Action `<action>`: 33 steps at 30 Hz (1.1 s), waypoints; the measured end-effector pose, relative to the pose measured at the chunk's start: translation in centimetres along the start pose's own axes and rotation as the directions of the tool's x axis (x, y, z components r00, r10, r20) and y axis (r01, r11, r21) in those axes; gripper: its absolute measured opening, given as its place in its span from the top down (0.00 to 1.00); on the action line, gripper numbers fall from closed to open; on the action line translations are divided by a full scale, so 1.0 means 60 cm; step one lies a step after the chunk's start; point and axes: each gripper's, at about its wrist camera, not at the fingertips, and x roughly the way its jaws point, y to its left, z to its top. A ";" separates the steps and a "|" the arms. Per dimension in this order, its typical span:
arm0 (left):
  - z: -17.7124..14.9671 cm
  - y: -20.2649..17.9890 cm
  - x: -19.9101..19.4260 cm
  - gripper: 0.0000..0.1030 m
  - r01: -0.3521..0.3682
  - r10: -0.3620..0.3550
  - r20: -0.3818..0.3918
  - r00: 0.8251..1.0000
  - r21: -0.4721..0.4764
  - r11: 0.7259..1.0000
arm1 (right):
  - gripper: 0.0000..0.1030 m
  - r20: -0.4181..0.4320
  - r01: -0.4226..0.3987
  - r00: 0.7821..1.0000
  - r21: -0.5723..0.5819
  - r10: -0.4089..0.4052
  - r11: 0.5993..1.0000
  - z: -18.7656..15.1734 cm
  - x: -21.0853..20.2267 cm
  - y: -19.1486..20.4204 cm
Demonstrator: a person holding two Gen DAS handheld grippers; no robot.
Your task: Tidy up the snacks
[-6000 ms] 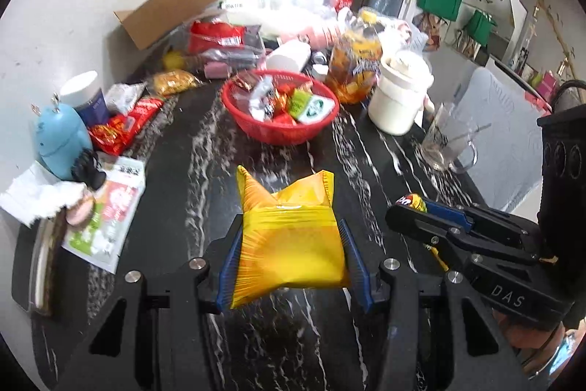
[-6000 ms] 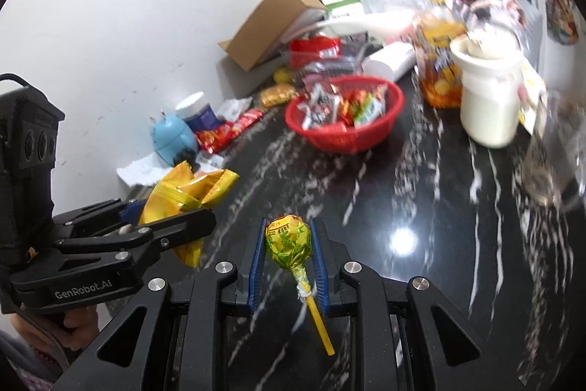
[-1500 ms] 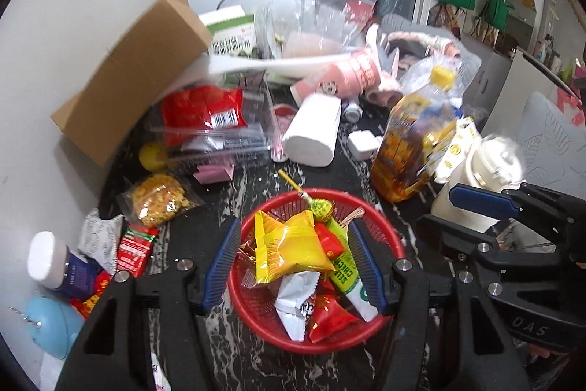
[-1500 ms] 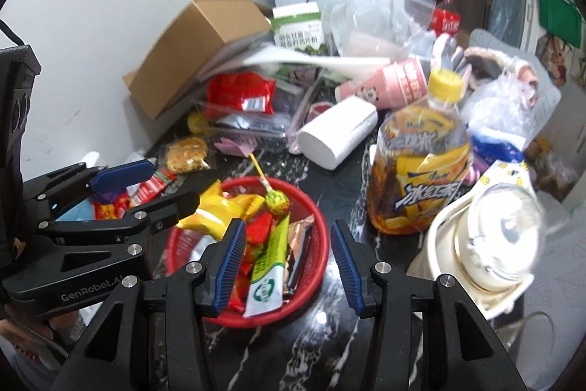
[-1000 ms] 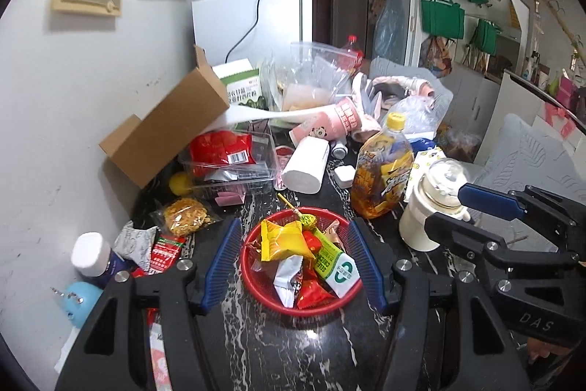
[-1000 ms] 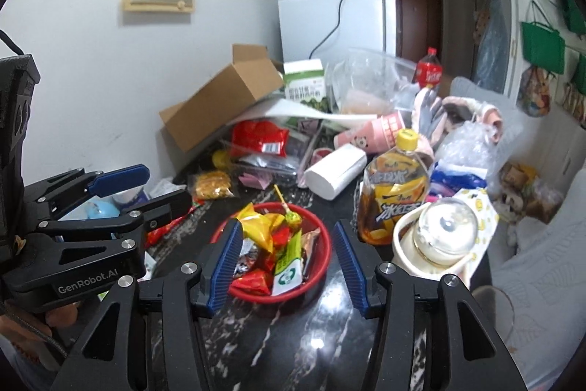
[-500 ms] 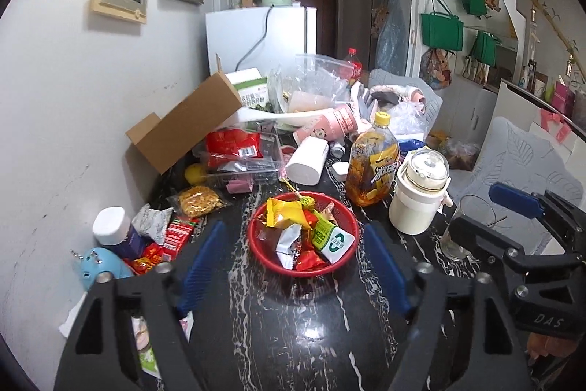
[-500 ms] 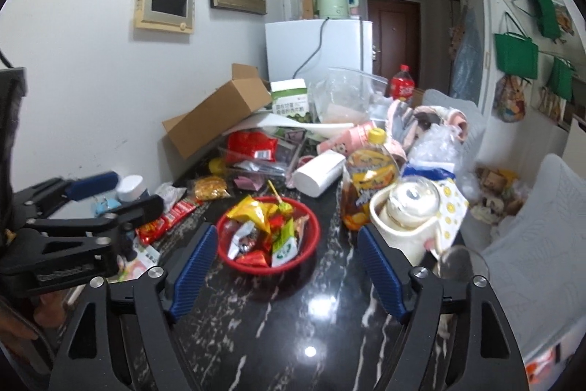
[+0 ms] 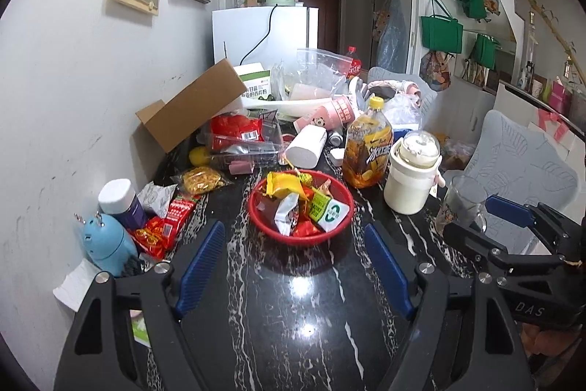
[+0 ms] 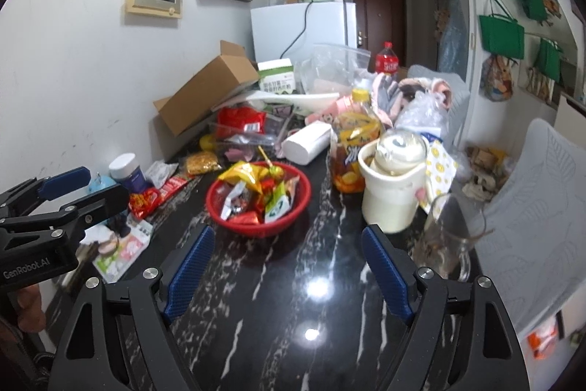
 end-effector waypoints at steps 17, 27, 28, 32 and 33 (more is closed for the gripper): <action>-0.036 0.003 0.011 0.24 0.031 -0.033 -0.055 0.998 -0.033 0.999 | 0.19 -0.049 -0.022 0.999 -0.007 0.022 1.000 -0.037 0.008 0.007; -0.038 -0.004 0.015 0.24 0.026 -0.029 -0.070 0.997 -0.033 0.999 | 0.19 -0.057 -0.028 0.998 -0.016 0.027 0.999 -0.035 0.011 0.004; -0.038 -0.006 0.015 0.24 0.028 -0.030 -0.071 0.997 -0.033 0.999 | 0.19 -0.057 -0.028 0.998 -0.014 0.027 1.000 -0.035 0.011 0.002; -0.038 -0.010 0.017 0.24 0.032 -0.034 -0.074 0.997 -0.030 0.999 | 0.19 -0.056 -0.021 0.998 -0.012 0.020 1.000 -0.035 0.009 -0.003; -0.038 -0.011 0.018 0.24 0.033 -0.035 -0.075 0.997 -0.029 0.999 | 0.19 -0.056 -0.020 0.998 -0.012 0.019 1.000 -0.035 0.009 -0.004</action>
